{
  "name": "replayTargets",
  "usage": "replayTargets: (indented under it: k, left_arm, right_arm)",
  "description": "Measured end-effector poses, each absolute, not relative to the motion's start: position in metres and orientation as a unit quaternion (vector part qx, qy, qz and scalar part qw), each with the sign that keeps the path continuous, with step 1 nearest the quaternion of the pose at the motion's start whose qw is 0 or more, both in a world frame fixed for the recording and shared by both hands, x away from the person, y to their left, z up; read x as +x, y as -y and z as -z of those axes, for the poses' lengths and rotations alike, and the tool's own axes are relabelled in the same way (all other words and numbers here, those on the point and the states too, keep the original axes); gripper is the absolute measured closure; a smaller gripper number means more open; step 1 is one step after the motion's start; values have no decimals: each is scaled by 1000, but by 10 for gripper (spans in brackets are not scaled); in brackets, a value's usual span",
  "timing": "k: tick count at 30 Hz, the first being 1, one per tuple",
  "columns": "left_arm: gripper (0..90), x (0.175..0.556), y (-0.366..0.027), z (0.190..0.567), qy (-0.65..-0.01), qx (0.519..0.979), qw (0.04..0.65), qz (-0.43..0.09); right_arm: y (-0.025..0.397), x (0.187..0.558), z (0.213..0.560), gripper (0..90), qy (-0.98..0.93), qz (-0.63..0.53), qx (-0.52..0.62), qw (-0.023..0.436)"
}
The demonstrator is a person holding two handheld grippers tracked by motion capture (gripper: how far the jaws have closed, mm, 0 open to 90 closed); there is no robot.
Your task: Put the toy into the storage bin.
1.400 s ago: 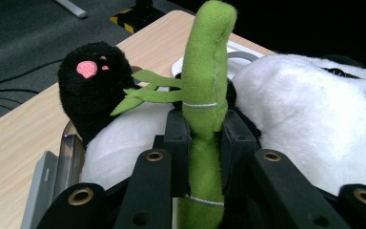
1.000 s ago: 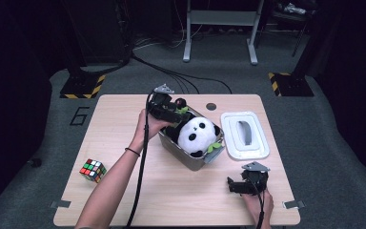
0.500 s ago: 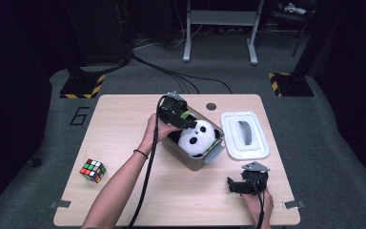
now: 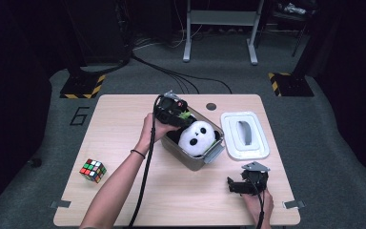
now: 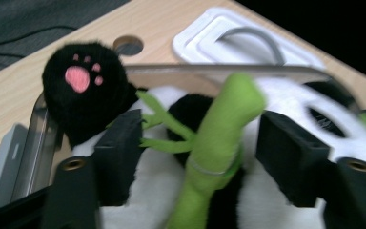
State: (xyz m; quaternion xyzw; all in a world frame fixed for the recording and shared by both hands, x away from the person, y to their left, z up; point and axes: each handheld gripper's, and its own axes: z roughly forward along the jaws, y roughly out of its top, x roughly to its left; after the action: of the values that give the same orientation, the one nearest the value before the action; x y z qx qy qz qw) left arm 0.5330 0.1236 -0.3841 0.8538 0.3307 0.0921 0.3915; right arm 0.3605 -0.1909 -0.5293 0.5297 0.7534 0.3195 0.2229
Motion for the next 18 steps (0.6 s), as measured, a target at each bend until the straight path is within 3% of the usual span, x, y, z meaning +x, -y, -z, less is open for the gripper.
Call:
replayTargets:
  k: [5, 11, 13, 18]
  left_arm:
    - [502, 534, -121, 390, -345, 856, 371, -106]
    - [517, 538, -111, 398, -353, 865, 339, -109]
    - [491, 538, -111, 398, -353, 865, 340, -108]
    - [298, 530, -121, 381, -353, 843, 395, -98]
  right_arm:
    - [191, 360, 529, 0, -753, -319, 530, 223]
    - [191, 360, 529, 0, -754, -319, 530, 223]
    - [191, 360, 529, 0, -754, -319, 530, 223]
    - [191, 360, 529, 0, -755, -319, 528, 223]
